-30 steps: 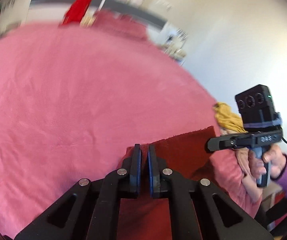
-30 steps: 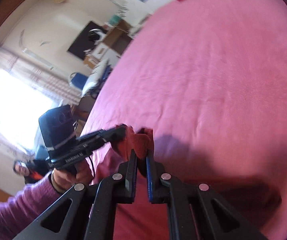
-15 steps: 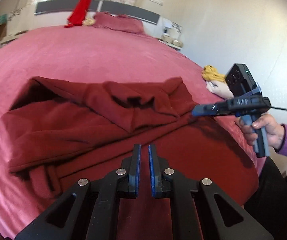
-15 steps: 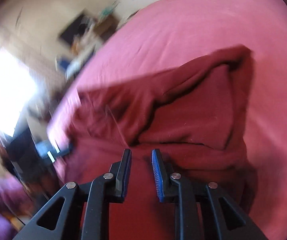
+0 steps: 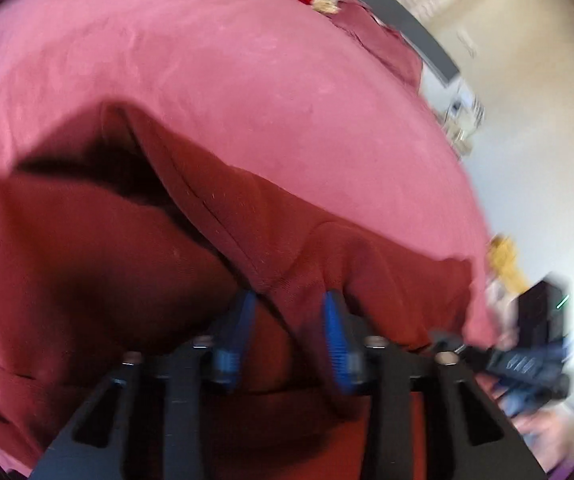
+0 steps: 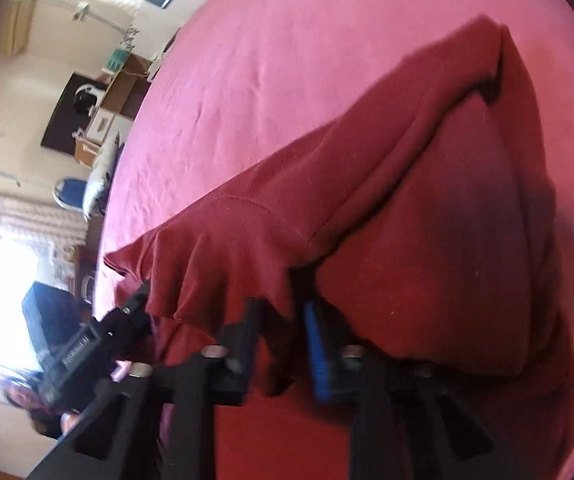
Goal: Fold clothes
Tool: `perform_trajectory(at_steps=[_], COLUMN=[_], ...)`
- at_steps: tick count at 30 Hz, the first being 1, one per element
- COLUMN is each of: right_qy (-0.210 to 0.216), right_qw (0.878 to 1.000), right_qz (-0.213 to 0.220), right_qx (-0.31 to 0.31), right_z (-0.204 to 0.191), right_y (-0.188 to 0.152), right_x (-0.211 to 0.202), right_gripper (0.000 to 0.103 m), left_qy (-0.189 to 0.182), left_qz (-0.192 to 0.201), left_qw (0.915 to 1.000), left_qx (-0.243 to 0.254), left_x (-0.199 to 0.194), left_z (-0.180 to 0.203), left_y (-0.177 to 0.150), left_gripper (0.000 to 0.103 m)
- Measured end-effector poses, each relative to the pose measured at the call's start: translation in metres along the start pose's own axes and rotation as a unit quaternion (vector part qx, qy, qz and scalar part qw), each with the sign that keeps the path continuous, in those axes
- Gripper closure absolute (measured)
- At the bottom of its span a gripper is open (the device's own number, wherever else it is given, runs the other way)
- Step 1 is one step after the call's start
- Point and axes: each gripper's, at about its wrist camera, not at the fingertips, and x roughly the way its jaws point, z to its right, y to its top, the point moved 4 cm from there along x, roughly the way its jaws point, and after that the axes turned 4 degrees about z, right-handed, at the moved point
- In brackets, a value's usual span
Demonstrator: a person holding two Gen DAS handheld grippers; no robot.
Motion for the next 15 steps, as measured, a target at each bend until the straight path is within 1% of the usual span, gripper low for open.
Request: perform_trajectory(at_steps=[1,2,3,4,5,6,7,8,9,10,11,12,13,14,15], right_qy=[-0.015,-0.034,-0.053,-0.055,-0.043,-0.03,-0.022,-0.018,-0.014,-0.01,-0.006,0.008,0.032,0.055,0.068], right_qw=[1.0,0.999,0.997,0.997,0.998,0.999,0.999,0.998,0.996,0.994,0.991,0.989,0.988,0.986,0.985], right_qz=[0.008,0.016,0.024,0.026,0.022,0.018,0.026,0.045,0.064,0.083,0.102,0.11,0.108,0.107,0.101], right_qx=[-0.014,-0.027,-0.04,-0.042,-0.033,-0.024,-0.027,-0.041,-0.055,-0.068,-0.082,-0.094,-0.105,-0.115,-0.123], right_z=[0.002,0.006,0.009,0.011,0.012,0.013,0.01,0.003,-0.004,-0.012,-0.019,-0.029,-0.041,-0.053,-0.063], right_y=[0.002,0.004,0.005,0.005,0.005,0.004,0.004,0.006,0.007,0.008,0.01,0.01,0.01,0.01,0.01], right_x=[-0.003,-0.006,-0.009,-0.011,-0.011,-0.011,-0.015,-0.021,-0.028,-0.034,-0.041,-0.042,-0.036,-0.031,-0.024], right_gripper=[0.095,0.095,0.096,0.096,0.096,0.091,0.08,0.076,0.076,0.076,0.076,0.076,0.076,0.076,0.076], left_qy=[0.009,0.006,-0.001,-0.012,-0.014,-0.013,-0.013,-0.01,-0.007,-0.012,-0.02,-0.028,-0.035,-0.039,-0.041], left_qz=[0.002,0.004,0.006,0.01,0.02,0.032,0.044,0.068,0.094,0.109,0.119,0.129,0.14,0.136,0.127], left_qw=[0.9995,0.9992,0.999,0.9991,0.9994,0.9993,0.9989,0.9976,0.9953,0.9939,0.9926,0.9912,0.9895,0.9898,0.9904], left_qx=[0.028,0.04,0.045,0.038,0.025,0.011,-0.004,-0.012,-0.018,-0.015,-0.008,-0.002,0.005,0.02,0.037], left_x=[-0.002,-0.008,-0.014,-0.021,-0.031,-0.04,-0.05,-0.06,-0.07,-0.072,-0.072,-0.071,-0.071,-0.066,-0.059], left_z=[0.002,0.002,0.001,-0.002,-0.007,-0.013,-0.019,-0.022,-0.025,-0.019,-0.011,-0.003,0.005,0.013,0.022], left_y=[-0.003,-0.007,-0.01,-0.013,-0.014,-0.015,-0.016,-0.015,-0.013,-0.008,-0.004,0.001,0.005,0.009,0.012], left_gripper=[0.077,0.077,0.077,0.077,0.077,0.076,0.075,0.074,0.07,0.064,0.063,0.062,0.062,0.062,0.062])
